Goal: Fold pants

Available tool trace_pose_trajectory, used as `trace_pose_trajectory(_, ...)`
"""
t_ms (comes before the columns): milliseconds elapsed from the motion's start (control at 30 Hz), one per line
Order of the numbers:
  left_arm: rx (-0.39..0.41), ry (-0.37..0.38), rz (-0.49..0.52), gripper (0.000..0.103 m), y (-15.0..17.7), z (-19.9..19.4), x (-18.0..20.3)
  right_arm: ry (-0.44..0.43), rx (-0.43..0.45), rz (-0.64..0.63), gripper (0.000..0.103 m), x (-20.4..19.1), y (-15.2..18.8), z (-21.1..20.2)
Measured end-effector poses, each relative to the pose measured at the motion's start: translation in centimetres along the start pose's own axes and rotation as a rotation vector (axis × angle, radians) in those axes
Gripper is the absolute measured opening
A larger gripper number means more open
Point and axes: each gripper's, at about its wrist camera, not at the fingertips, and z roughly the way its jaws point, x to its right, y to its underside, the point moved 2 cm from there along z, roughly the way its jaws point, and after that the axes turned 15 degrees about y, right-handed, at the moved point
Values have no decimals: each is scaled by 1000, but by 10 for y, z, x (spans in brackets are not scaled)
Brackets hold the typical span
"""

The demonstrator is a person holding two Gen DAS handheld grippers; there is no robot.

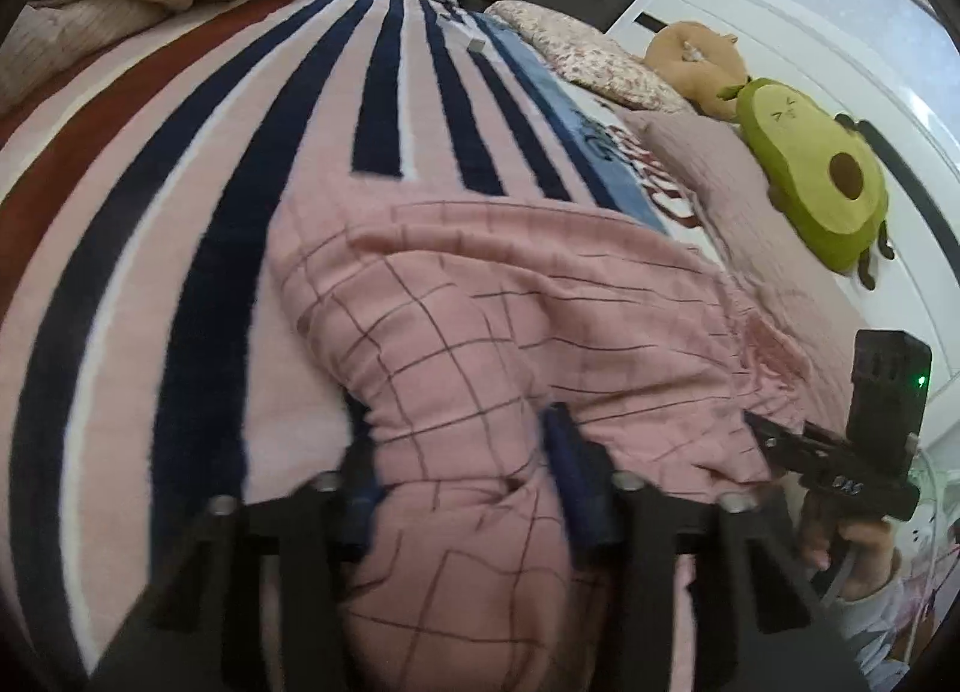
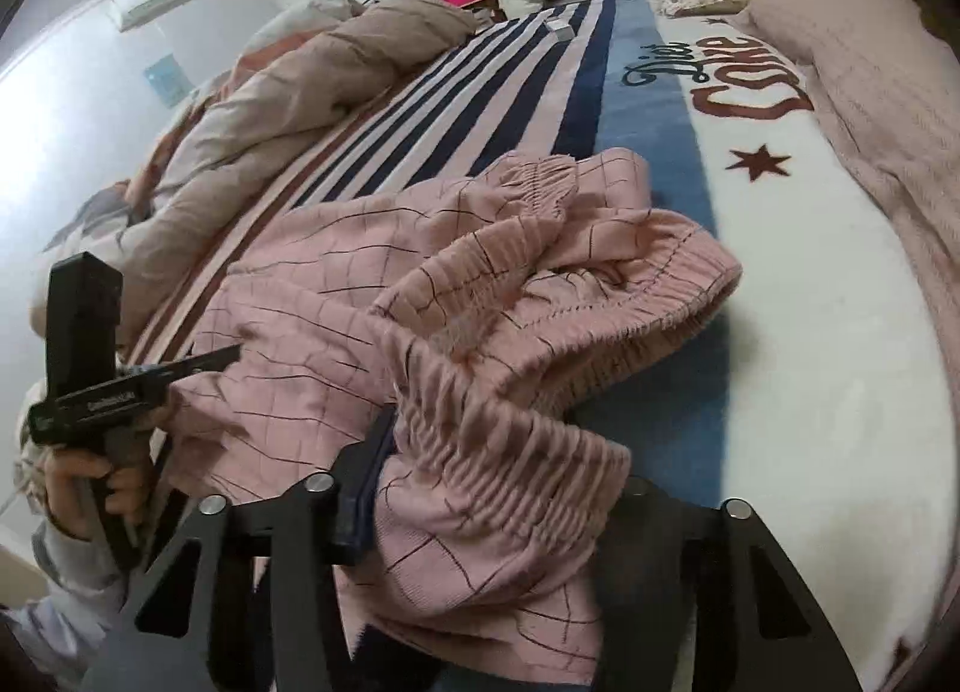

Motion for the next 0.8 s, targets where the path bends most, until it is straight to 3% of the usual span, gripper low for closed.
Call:
trace_pose_trajectory(100, 29, -31, 47, 26, 2, -10, 11, -10, 29, 0, 26, -5, 2, -10)
trace_pose_trajectory(200, 45, -45, 86, 22, 4, -21, 24, -4, 48, -9, 22, -9, 2, -20)
trace_pose_trajectory(400, 87, -67, 161, 20, 14, -56, 55, -51, 73, 5, 19, -20, 7, -49)
trace_pose_trajectory(800, 151, -88, 204, 19, 49, -145, 95, -95, 94, -32, 19, -64, 34, -115)
